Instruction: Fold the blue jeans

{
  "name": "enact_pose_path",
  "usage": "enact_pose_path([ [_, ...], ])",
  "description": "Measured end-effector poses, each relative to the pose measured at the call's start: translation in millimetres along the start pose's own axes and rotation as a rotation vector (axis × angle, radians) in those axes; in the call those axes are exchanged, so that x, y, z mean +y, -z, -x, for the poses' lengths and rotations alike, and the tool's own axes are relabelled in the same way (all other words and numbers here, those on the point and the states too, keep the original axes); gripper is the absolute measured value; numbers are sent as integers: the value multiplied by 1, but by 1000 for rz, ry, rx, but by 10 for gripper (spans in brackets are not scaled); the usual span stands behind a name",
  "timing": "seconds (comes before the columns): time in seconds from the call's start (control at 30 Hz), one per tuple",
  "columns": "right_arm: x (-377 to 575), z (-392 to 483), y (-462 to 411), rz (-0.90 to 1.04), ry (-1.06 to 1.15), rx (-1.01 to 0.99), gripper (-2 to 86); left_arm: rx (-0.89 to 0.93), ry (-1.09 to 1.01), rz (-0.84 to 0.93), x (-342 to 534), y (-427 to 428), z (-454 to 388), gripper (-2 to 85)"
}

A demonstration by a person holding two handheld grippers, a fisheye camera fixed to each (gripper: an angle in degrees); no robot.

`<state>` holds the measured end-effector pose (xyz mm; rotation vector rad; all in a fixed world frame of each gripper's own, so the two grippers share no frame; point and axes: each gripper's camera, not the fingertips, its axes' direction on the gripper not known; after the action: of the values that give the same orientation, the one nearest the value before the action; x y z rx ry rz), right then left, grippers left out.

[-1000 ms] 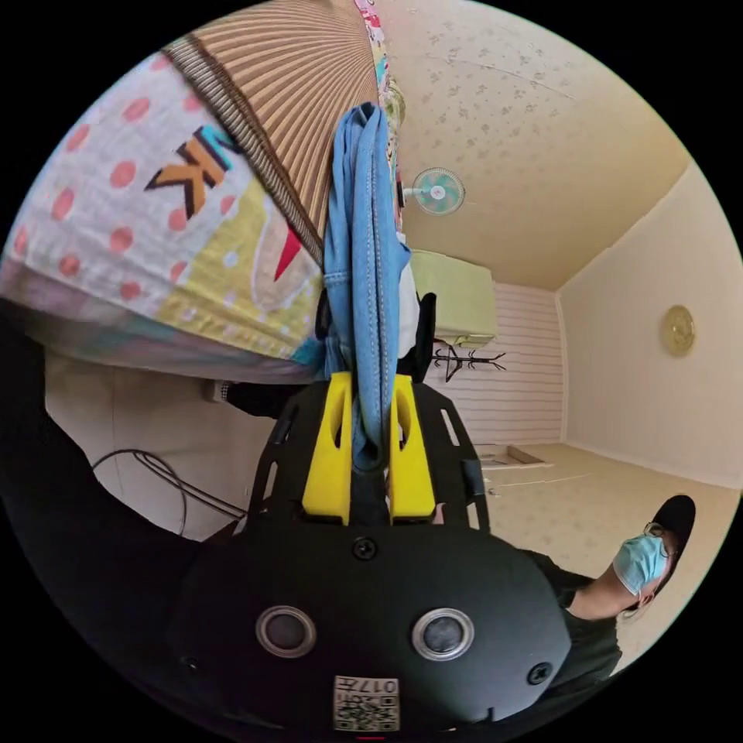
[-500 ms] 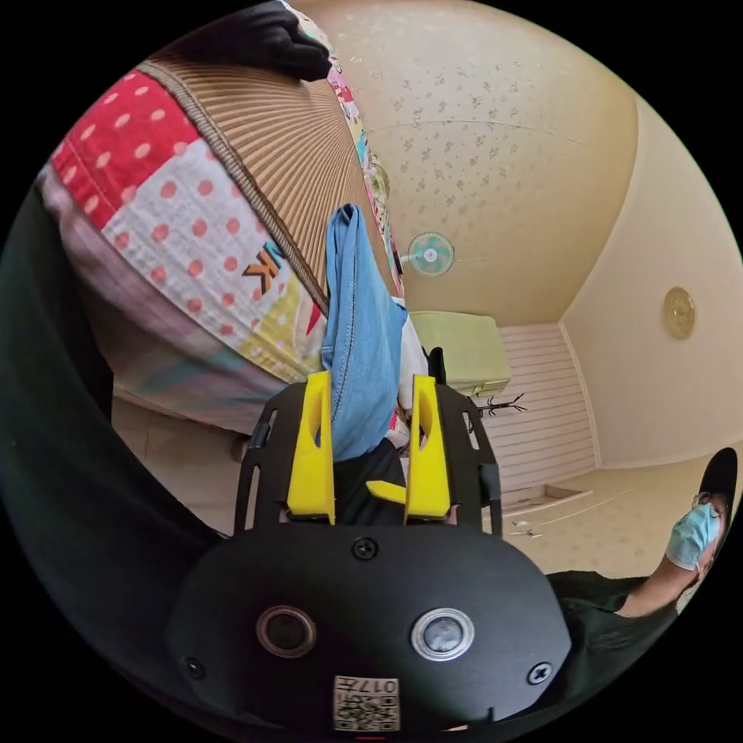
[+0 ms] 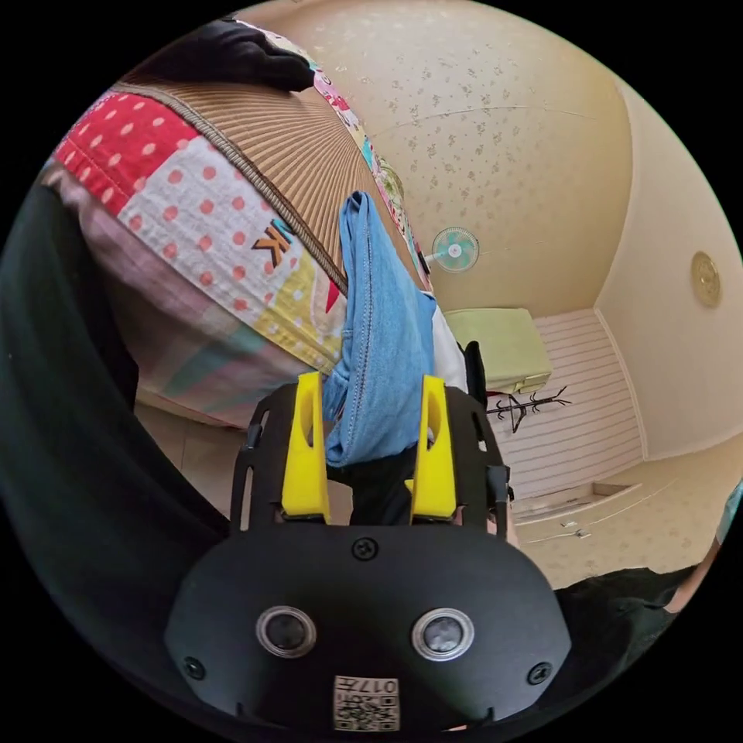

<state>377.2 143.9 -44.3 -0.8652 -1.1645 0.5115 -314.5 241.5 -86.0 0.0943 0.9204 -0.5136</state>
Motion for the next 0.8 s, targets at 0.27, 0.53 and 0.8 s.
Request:
enact_pose_path([
  [0.27, 24, 7, 39, 67, -29, -3, 239, 13, -12, 144, -10, -10, 9, 179],
  [0.53, 35, 3, 78, -24, 6, -271, 267, 310, 119, 201, 23, 6, 22, 81],
  [0.8, 9, -3, 84, -46, 5, -719, 160, 313, -40, 306, 77, 3, -64, 78],
])
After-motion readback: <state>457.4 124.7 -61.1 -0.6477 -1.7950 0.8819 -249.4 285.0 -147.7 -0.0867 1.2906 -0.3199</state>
